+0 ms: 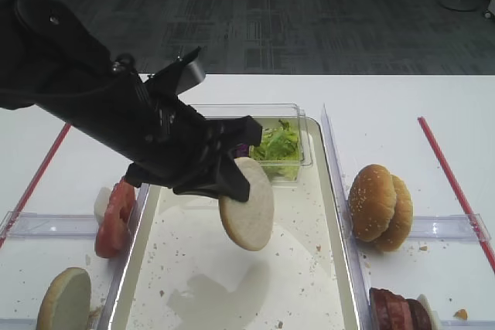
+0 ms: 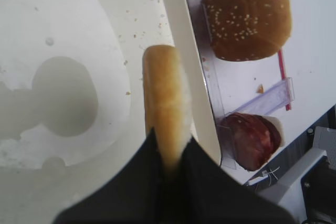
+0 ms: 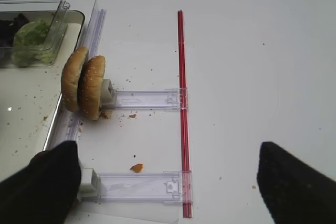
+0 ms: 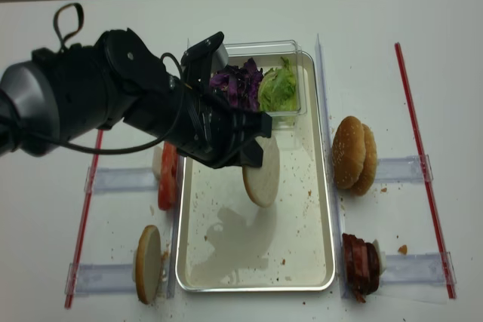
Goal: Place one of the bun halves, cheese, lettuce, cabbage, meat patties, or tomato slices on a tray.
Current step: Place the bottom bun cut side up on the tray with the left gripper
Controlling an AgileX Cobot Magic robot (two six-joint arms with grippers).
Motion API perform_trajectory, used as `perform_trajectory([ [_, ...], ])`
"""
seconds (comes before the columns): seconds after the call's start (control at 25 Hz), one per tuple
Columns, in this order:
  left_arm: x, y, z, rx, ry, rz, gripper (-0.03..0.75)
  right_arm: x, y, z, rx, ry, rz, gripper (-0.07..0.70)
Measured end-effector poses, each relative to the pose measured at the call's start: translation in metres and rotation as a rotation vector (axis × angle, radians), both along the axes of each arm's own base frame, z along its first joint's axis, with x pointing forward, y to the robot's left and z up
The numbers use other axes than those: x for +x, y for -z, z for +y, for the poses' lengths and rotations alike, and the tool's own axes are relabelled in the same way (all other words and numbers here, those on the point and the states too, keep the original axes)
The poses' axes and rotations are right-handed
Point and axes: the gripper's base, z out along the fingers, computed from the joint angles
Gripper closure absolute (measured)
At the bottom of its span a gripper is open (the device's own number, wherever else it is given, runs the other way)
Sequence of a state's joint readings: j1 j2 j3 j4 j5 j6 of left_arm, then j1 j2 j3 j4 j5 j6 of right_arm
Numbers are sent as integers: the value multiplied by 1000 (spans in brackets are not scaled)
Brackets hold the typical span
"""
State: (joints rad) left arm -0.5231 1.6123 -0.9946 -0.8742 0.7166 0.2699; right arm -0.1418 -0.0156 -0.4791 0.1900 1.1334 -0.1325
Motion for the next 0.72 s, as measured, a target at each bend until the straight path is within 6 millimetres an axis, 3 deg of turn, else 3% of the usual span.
perform_trajectory([
  [0.52,12,51,-3,78,18,127,701,0,0,0,-6,-4,0,-60],
  [0.6,12,51,-3,81,21,128,680,0,0,0,-6,-4,0,-60],
  [0.72,12,51,-2,87,23,132,585,0,0,0,-5,-3,0,-60],
])
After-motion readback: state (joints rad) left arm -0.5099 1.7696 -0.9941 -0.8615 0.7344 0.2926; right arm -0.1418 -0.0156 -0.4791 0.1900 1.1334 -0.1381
